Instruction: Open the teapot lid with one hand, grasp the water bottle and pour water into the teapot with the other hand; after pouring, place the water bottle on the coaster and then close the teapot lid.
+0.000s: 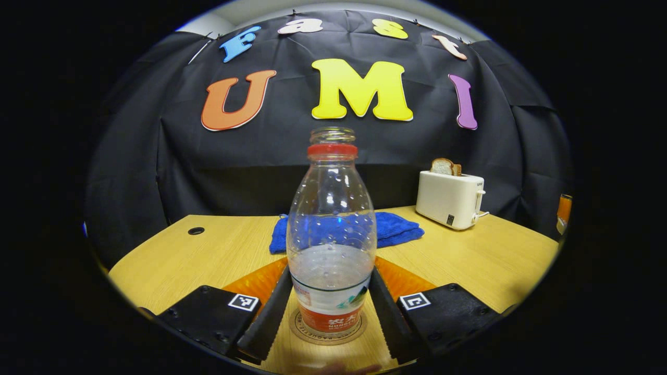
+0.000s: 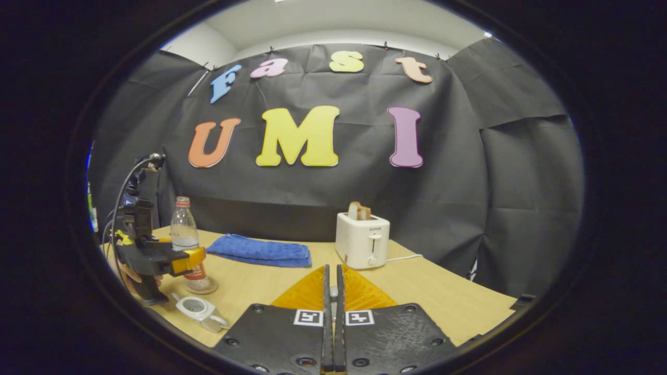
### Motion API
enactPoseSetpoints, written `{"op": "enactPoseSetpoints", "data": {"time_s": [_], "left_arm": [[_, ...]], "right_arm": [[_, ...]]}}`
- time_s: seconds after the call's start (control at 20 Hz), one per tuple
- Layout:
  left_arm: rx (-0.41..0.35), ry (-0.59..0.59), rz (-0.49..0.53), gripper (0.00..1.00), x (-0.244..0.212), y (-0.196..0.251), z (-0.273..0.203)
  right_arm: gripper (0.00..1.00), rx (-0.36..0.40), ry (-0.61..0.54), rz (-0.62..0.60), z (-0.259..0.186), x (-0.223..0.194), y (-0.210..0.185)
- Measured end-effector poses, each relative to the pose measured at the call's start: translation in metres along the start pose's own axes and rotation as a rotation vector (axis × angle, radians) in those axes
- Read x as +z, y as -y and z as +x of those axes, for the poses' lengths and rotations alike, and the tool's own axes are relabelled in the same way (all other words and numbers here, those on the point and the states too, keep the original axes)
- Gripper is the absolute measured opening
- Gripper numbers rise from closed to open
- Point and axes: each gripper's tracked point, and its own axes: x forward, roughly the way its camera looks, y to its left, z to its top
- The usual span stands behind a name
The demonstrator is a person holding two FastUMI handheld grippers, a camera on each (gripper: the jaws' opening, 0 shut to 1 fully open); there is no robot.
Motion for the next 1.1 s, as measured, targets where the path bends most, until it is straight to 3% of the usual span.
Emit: {"op": "enactPoseSetpoints", "data": {"time_s": [0.2,0.65,0.8,0.9,1.1], "left_arm": [[0.004,0.037,0.015,0.95,0.014,0.006,-0.006],[-0.034,0.054,0.023,0.97,0.038,0.015,-0.06],[0.017,0.106,0.002,0.96,0.046,-0.006,-0.091],[0.002,0.133,-0.02,0.96,0.051,-0.01,-0.103],[0.108,0.09,-0.014,0.96,0.043,-0.053,-0.127]], "right_arm": [[0.01,0.051,-0.027,0.007,-0.009,-0.004,-0.018],[0.01,0.155,-0.039,-0.05,-0.029,-0.003,-0.07],[0.01,0.207,-0.063,-0.038,-0.029,-0.012,-0.09],[0.01,0.225,-0.071,-0.04,-0.028,-0.018,-0.1],[0.01,0.294,-0.059,-0.048,-0.029,-0.023,-0.128]]}}
